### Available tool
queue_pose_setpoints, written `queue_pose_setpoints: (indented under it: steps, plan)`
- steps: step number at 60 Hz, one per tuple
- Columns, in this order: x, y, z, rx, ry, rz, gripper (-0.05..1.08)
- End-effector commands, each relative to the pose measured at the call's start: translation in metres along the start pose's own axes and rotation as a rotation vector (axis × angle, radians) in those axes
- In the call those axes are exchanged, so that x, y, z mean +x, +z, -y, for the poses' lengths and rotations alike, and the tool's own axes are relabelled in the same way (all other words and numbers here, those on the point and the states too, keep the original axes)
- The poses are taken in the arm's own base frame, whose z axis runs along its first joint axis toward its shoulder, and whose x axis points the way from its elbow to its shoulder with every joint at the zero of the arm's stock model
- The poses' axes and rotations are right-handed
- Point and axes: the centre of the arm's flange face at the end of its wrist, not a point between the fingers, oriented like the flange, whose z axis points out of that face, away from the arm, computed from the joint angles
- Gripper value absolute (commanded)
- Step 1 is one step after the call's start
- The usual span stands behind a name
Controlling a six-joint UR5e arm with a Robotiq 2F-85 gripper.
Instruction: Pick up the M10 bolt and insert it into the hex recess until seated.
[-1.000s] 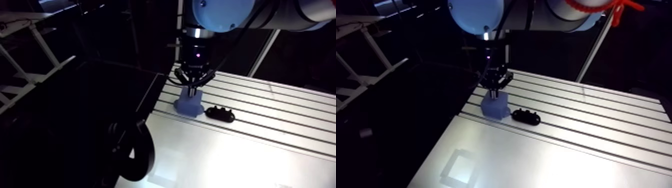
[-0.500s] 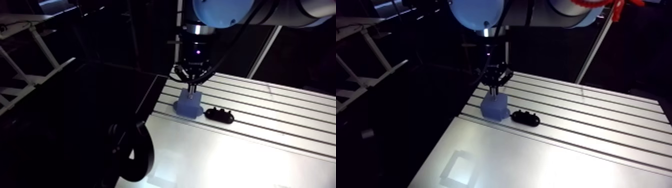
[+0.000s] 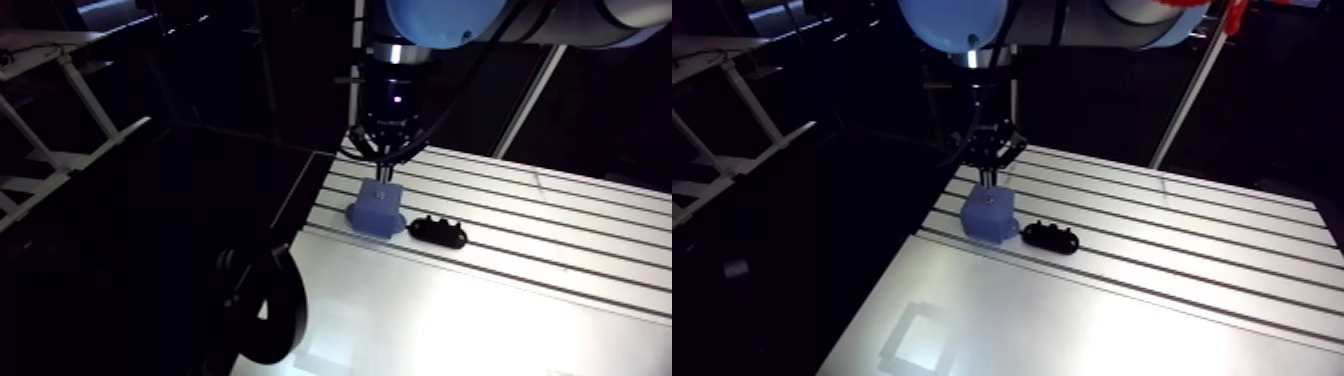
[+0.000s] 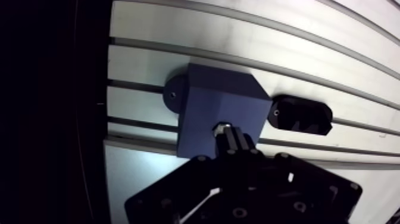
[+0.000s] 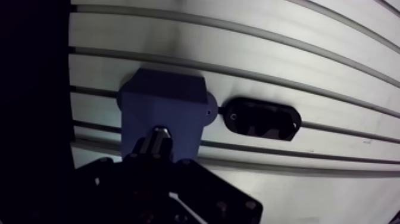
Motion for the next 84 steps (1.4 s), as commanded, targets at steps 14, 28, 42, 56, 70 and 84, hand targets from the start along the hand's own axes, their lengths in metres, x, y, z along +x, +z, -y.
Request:
queue_pose_setpoints:
  steps: [14,28,42,56,70,84]
  plan:
    - [-0.001,0.005,-0.001,-0.001,0.001,0.008,1.08]
    - [-0.003,0.010,0.001,-0.002,-0.002,0.016,1.08]
    - [-0.004,0.014,0.001,-0.003,-0.004,0.021,1.08]
    - [-0.003,0.016,0.002,-0.003,-0.007,0.024,1.08]
    - [-0.003,0.017,0.003,-0.002,-0.014,0.026,1.08]
    - [-0.002,0.019,0.002,-0.002,-0.016,0.031,1.08]
